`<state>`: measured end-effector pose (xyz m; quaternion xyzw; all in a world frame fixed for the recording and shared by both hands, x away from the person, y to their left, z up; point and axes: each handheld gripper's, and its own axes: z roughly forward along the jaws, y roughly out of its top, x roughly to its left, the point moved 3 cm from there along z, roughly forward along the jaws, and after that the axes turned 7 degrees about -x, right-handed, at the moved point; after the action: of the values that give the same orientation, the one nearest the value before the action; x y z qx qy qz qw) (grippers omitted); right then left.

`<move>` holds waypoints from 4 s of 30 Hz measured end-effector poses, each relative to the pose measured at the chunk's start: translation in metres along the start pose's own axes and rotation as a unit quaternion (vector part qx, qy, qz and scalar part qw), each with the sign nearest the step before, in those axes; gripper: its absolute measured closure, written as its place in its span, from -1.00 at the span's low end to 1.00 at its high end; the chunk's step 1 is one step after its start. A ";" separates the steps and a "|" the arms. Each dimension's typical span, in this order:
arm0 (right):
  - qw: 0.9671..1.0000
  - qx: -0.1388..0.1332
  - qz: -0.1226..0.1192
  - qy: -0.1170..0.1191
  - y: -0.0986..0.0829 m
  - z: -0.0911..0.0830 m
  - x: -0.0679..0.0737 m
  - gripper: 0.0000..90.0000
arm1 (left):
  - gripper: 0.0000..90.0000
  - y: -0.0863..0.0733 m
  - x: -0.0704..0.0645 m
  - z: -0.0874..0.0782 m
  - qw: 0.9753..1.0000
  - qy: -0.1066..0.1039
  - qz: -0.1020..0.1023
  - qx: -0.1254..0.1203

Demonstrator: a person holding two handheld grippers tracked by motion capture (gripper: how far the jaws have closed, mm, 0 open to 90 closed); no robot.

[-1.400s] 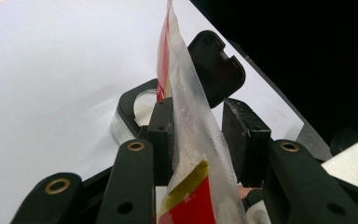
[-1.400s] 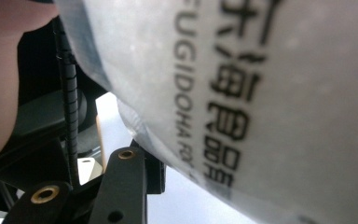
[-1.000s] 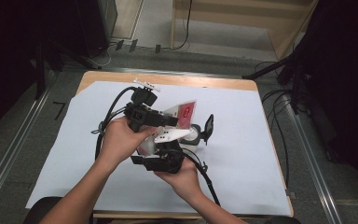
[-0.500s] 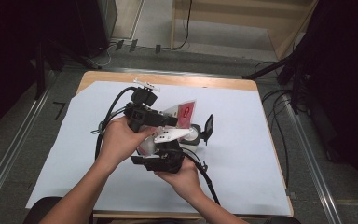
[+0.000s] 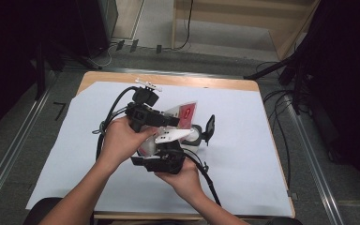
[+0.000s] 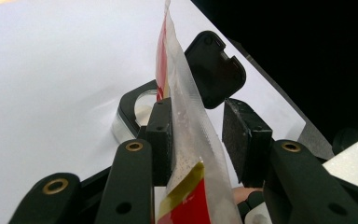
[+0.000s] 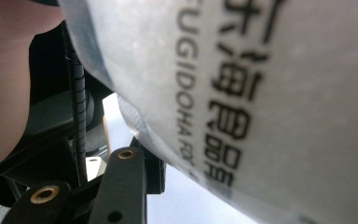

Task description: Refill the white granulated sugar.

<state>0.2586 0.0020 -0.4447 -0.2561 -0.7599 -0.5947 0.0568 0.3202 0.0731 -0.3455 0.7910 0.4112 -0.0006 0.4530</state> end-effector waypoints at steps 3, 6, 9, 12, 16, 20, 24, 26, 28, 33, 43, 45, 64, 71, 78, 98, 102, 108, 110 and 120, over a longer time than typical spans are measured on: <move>1.000 -0.001 0.001 0.000 0.000 0.000 0.000 0.39 | 0.44 0.001 -0.001 0.000 1.000 0.003 0.003 0.004; 1.000 -0.002 0.000 -0.001 0.000 0.000 0.000 0.38 | 0.44 0.001 -0.001 0.001 1.000 0.002 0.005 0.004; 1.000 -0.001 0.000 -0.002 0.000 0.000 0.000 0.38 | 0.45 0.001 -0.001 0.001 1.000 0.003 0.004 0.004; 1.000 -0.001 0.000 -0.003 0.000 0.000 0.000 0.38 | 0.45 0.001 -0.001 0.001 1.000 0.002 0.005 0.004; 1.000 -0.003 0.000 -0.006 -0.001 0.001 0.001 0.37 | 0.46 0.001 -0.001 0.001 1.000 0.001 0.006 0.005; 1.000 -0.004 -0.001 -0.007 -0.001 0.001 0.001 0.38 | 0.47 0.001 -0.001 0.001 1.000 0.001 0.008 0.004; 1.000 -0.003 -0.001 -0.008 -0.001 0.001 0.001 0.38 | 0.48 0.000 -0.001 0.002 1.000 0.002 0.007 0.004; 1.000 -0.004 -0.002 -0.009 -0.002 0.001 0.002 0.38 | 0.49 0.000 -0.002 0.002 1.000 0.002 0.009 0.002; 1.000 -0.005 -0.002 -0.010 -0.002 0.001 0.002 0.38 | 0.49 0.000 -0.002 0.003 1.000 0.002 0.009 0.001; 1.000 -0.006 -0.002 -0.013 -0.003 0.001 0.002 0.38 | 0.50 -0.001 -0.002 0.002 1.000 0.003 0.011 0.004; 1.000 -0.010 -0.002 -0.014 -0.005 0.001 0.003 0.39 | 0.52 -0.002 -0.003 0.004 1.000 0.002 0.011 0.005; 1.000 -0.009 0.001 -0.015 -0.005 0.001 0.003 0.39 | 0.52 -0.002 -0.003 0.004 1.000 0.001 0.010 0.005; 1.000 -0.018 0.005 -0.014 -0.003 0.000 0.003 0.39 | 0.51 0.001 -0.004 0.003 1.000 -0.003 0.004 0.001; 1.000 -0.015 0.007 -0.014 -0.002 0.001 0.002 0.39 | 0.49 0.001 -0.003 0.002 1.000 -0.002 0.004 -0.002; 1.000 -0.016 0.006 -0.011 0.000 0.000 0.003 0.39 | 0.49 0.003 -0.005 -0.001 1.000 0.002 0.009 -0.007; 1.000 -0.023 0.018 0.009 0.000 0.002 0.000 0.38 | 0.49 0.004 -0.007 0.002 1.000 0.009 0.010 -0.006; 1.000 -0.025 0.017 0.006 0.000 0.002 0.000 0.39 | 0.50 0.004 -0.009 0.003 1.000 0.009 0.014 -0.005; 1.000 -0.023 0.020 0.004 0.001 0.001 0.000 0.39 | 0.48 0.004 -0.007 0.003 1.000 0.009 0.012 -0.005; 0.999 -0.022 0.023 0.005 0.002 0.001 0.000 0.39 | 0.49 0.005 -0.006 0.003 1.000 0.009 0.011 -0.004; 0.999 -0.023 0.021 0.006 0.002 0.001 -0.001 0.39 | 0.51 0.006 -0.006 0.004 1.000 0.011 0.014 0.000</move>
<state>0.2604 0.0032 -0.4437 -0.2700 -0.7402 -0.6121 0.0677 0.3213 0.0648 -0.3408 0.7968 0.4049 0.0141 0.4484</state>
